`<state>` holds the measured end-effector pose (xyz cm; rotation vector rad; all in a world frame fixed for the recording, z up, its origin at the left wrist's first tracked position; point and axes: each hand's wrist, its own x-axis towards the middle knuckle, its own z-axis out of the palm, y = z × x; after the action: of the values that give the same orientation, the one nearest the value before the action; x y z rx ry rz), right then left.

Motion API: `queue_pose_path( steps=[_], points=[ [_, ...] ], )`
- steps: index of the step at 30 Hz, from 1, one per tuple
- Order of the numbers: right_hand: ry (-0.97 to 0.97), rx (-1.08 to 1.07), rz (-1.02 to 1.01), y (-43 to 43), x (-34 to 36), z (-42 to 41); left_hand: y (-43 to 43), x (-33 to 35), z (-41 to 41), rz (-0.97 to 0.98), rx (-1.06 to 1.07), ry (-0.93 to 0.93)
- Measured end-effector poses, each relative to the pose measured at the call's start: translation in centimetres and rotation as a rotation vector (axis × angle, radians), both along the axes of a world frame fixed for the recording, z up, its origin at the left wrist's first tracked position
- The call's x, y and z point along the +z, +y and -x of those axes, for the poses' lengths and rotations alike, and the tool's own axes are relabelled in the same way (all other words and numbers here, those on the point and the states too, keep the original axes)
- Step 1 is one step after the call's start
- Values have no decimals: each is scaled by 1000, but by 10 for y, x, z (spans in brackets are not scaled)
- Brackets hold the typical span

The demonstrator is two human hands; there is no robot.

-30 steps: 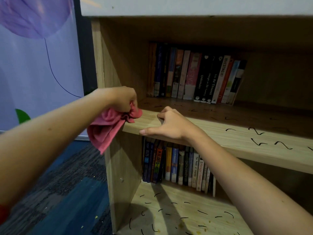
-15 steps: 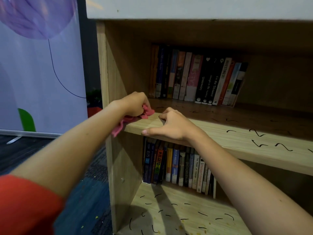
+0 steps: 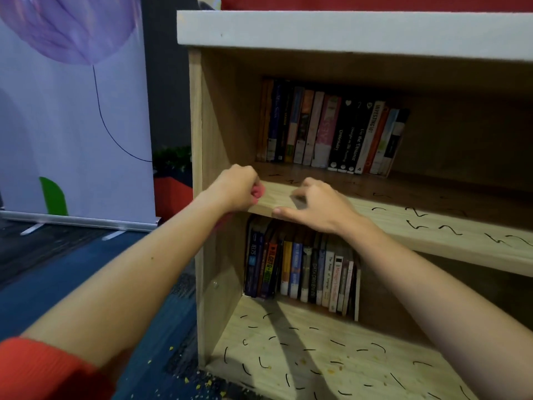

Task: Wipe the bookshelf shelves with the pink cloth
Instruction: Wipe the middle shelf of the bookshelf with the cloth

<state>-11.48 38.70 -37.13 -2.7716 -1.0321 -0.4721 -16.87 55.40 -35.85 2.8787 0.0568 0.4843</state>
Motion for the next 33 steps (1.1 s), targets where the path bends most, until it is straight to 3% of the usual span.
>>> queue_pose_path(
  steps=[4, 10, 14, 17, 23, 29, 33],
  points=[
    [-12, -29, 21, -30, -5, 0, -11, -5, 9, -24, -133, 6],
    [-97, 1, 20, -26, -9, -1, 20, 9, 13, -58, 107, 53],
    [-95, -6, 25, -23, -8, -2, -17, -5, -8, 73, -77, -1],
    [-93, -7, 0, -24, -9, -1, -31, -7, -17, 37, -163, -30],
    [-80, 0, -12, -26, -9, 0, 22, -1, -6, 45, 80, 21],
    [39, -53, -44, -22, -2, 0, -16, -6, -11, 59, -141, -20],
    [52, -49, 124, -6, 9, -3, 7, -2, -26, 61, 4, 4]
  ],
)
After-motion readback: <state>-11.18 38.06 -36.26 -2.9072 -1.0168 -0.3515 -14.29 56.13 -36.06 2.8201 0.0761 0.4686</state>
